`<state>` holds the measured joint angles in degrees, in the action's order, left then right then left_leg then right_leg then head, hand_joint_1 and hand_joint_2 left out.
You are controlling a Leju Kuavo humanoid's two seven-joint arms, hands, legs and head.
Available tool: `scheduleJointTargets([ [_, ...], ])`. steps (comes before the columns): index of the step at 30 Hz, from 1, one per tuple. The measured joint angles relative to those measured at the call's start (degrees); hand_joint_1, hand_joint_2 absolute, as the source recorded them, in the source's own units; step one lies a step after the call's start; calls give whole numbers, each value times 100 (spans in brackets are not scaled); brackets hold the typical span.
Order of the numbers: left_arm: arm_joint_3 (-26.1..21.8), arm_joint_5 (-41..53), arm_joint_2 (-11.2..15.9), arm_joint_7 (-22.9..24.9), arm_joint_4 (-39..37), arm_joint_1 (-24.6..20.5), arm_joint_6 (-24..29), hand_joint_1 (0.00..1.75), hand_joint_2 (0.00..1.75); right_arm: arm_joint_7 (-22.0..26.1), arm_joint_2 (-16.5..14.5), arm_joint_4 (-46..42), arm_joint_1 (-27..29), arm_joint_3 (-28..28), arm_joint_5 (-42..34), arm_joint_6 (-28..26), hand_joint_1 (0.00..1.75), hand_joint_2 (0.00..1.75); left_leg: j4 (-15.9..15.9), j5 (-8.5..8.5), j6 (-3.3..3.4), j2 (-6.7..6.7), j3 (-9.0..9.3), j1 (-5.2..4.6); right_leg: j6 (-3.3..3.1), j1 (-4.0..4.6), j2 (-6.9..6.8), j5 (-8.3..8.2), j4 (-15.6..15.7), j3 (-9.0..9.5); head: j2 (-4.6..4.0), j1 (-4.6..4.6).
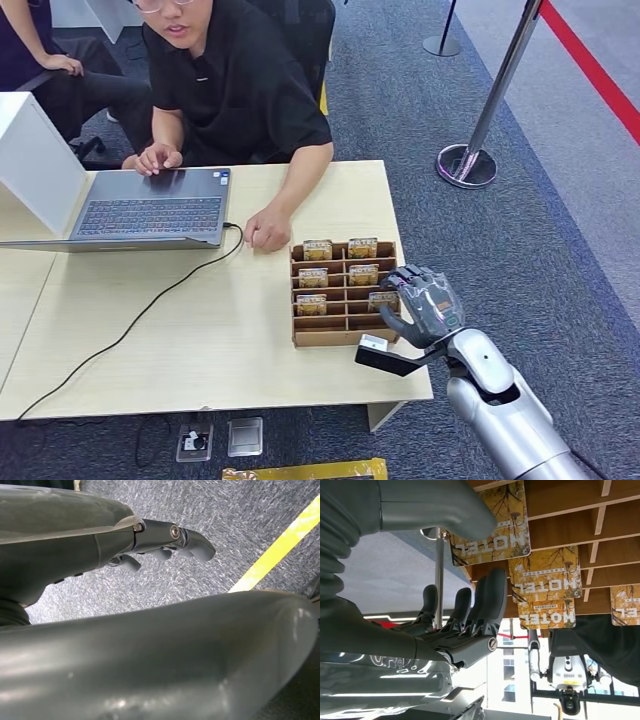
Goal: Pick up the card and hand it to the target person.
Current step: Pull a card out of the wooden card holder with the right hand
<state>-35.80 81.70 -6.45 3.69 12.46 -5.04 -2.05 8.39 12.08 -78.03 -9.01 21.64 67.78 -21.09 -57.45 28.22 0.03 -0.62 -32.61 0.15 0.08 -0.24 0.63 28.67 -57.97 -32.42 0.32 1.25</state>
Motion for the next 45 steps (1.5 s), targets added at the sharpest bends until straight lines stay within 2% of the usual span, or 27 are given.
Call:
scheduleJointTargets([
  [12, 0, 26, -1, 0, 0, 0, 0, 0, 0, 0, -61, 116, -8, 7, -4, 15, 91, 175, 0, 0, 0, 0, 0, 0, 0, 0, 0, 0, 0, 0, -1, -1],
  [28, 0, 31, -12, 0, 0, 1, 0, 0, 0, -48, -64, 195, -8, 39, 28, 20, 82, 175, 0, 0, 0, 0, 0, 0, 0, 0, 0, 0, 0, 0, 0, -1],
  [31, 0, 31, -17, -1, 0, 1, 0, 0, 0, -62, -65, 196, -7, 45, 63, 25, 93, 175, 0, 0, 0, 0, 0, 0, 0, 0, 0, 0, 0, 0, 0, -1],
  [36, 0, 31, -29, -3, 0, 0, -3, 0, 0, -95, -70, 199, -26, 61, 91, 33, 148, 175, 0, 0, 0, 0, 1, 0, 0, 0, 0, 0, 0, 1, 0, 0],
  [37, 0, 31, -31, -7, 0, 0, -4, 0, 0, -96, -72, 199, -39, 64, 92, 34, 154, 175, 0, 0, 0, 0, 1, 0, 0, 0, 0, 0, 0, 1, 0, 0],
  [39, 0, 31, -32, -25, 0, 1, -3, 0, 87, -94, -75, 201, -64, 73, 92, 36, 169, 175, 0, 0, 0, 0, 2, 0, 0, 0, 0, 0, 0, 1, -1, 1],
  [41, 0, 31, -33, -71, 0, 0, -1, 0, 175, -90, -80, 202, -73, 85, 91, 43, 175, 175, 0, 0, 0, 0, 2, 0, 0, 0, 0, 0, 0, 1, -1, 2],
  [45, 3, 42, -33, -239, 0, 0, 9, 0, 175, -95, -87, 203, -74, 96, 90, 54, 175, 175, 0, 0, 0, 1, 4, 0, 0, 0, 0, 0, 0, 2, 0, 3],
])
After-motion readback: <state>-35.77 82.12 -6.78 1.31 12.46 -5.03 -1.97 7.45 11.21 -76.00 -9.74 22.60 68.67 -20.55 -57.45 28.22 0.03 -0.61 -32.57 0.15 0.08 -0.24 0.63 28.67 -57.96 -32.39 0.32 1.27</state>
